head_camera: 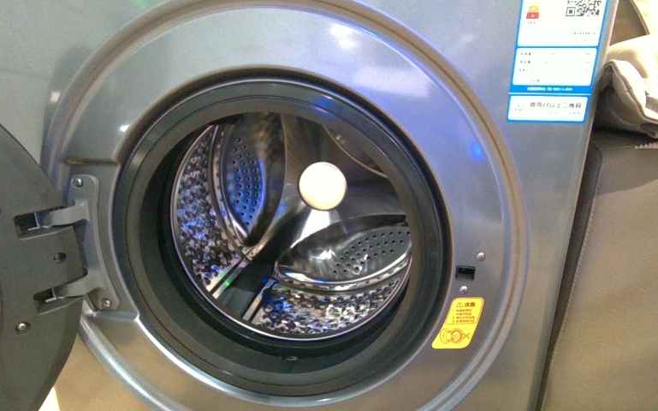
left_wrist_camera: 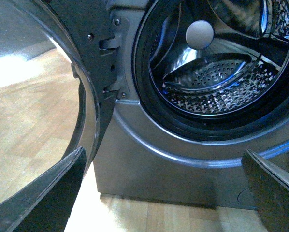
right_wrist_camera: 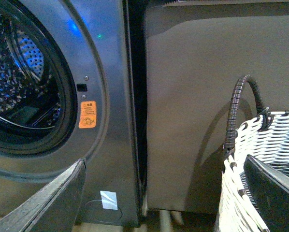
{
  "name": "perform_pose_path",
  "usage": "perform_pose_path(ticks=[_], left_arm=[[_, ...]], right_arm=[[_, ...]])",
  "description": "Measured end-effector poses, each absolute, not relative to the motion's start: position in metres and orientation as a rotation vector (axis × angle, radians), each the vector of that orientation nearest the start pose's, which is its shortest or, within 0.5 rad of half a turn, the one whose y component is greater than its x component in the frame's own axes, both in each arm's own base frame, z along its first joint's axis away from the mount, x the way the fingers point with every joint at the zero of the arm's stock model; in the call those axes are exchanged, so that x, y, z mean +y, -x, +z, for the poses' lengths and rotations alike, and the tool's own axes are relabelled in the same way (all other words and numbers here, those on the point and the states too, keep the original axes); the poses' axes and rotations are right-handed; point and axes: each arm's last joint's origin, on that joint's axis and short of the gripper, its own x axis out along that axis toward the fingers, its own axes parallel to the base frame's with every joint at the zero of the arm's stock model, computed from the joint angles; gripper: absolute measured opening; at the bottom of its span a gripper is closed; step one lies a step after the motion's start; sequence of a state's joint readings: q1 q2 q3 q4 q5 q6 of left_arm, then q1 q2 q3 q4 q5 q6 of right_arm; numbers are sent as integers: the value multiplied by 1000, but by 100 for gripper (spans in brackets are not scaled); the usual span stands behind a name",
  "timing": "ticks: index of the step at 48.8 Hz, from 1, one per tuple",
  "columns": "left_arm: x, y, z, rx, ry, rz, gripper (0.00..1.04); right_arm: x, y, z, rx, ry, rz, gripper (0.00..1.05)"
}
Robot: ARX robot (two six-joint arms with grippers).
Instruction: Put clothes into washing machine
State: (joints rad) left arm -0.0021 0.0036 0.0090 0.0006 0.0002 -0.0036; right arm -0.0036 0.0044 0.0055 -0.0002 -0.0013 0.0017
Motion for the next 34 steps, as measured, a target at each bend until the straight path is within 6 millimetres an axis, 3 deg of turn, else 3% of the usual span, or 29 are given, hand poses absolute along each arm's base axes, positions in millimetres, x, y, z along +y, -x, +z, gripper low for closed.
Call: perform_pose_path(ticks=[34], left_arm=[[0, -97, 166, -6, 4, -2, 98]], right_arm=[[0, -98, 165, -1, -2, -2, 97]])
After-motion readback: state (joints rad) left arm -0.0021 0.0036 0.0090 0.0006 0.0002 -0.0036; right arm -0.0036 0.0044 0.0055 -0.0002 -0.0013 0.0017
